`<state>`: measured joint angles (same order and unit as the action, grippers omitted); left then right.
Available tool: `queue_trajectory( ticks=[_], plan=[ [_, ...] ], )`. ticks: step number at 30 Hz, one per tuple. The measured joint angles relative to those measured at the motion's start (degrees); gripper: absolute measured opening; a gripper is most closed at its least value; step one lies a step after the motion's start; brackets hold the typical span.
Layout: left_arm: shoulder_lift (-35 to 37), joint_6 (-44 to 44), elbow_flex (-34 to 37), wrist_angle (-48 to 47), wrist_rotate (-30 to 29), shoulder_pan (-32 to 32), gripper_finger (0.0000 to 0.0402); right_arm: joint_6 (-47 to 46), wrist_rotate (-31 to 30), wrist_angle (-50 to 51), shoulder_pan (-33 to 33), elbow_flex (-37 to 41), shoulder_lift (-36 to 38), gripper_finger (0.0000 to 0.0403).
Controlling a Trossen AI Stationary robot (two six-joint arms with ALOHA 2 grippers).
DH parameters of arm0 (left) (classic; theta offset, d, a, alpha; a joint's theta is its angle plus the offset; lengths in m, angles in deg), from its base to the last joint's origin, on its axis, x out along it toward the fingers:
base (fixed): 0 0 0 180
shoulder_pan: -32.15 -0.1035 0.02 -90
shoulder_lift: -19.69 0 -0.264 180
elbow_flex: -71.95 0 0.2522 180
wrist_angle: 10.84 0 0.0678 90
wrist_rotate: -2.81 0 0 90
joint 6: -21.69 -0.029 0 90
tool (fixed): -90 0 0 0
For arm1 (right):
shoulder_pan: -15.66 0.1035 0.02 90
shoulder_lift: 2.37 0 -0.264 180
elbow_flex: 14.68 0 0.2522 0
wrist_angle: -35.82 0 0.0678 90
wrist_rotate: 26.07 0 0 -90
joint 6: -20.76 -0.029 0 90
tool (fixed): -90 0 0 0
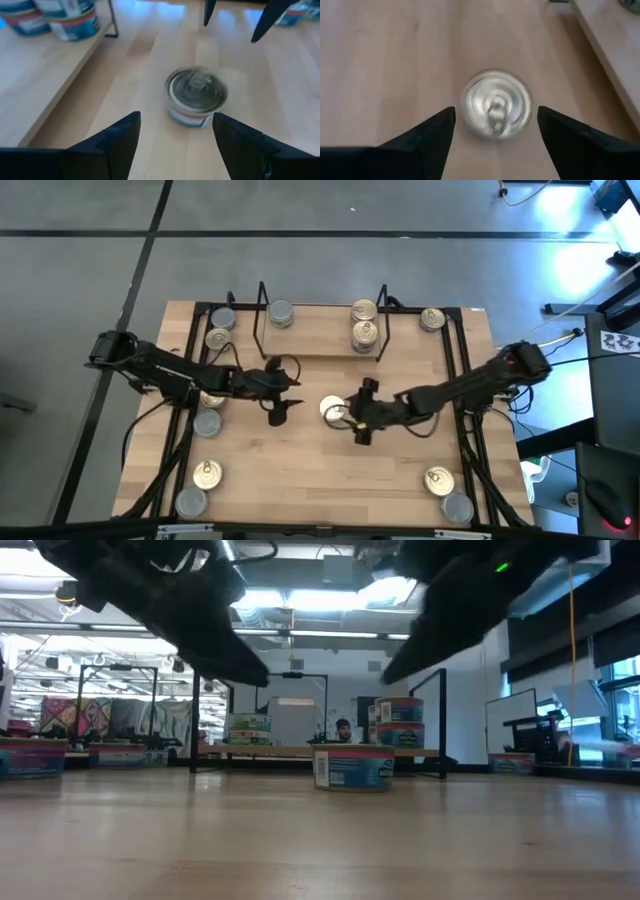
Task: Stack canned seafood by type on shelf
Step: Put the blue-pink tuna can on the shelf
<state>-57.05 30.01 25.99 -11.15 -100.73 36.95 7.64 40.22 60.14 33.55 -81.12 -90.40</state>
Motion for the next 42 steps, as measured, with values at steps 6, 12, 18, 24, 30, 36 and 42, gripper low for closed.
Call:
queue_trajectory(
  ticks=[6, 12, 18, 24, 30, 36, 42],
  plan=[
    [-8.3, -0.8, -1.2, 11.4, 3.9, 0.4, 0.0249, -5.3, 0.4, 6.6, 4.2, 0.0, 3.3, 0.0284],
    [-18.4, -4.4, -8.3, 12.5, 10.2, -1.3, 0.0249, -8.0, 0.6, 7.8, 5.5, 0.0, 2.6, 0.0284],
    [-23.9, -7.8, -10.9, 13.5, 13.5, -3.0, 0.0249, -7.6, -2.1, 5.4, 5.2, 0.0, 2.5, 0.0284],
    [-27.3, -8.8, -11.0, 19.2, 17.4, -4.5, 0.0249, -4.9, -2.2, 2.3, 4.2, -0.1, 0.0, 0.0284],
    [-29.5, -9.1, -11.0, 20.7, 19.1, -5.8, 0.0249, -0.5, 1.1, -1.1, 2.2, -0.1, -4.6, 0.0284],
    [-32.4, -10.0, -11.1, 23.1, 19.7, -7.3, 0.0249, 1.7, 2.0, -3.1, 0.7, -0.1, -7.5, 0.0284],
    [-33.5, -6.1, -11.2, 24.4, 19.5, -9.0, 0.0249, 5.6, 2.3, -5.0, 0.8, -0.1, -8.7, 0.0284]
  ],
)
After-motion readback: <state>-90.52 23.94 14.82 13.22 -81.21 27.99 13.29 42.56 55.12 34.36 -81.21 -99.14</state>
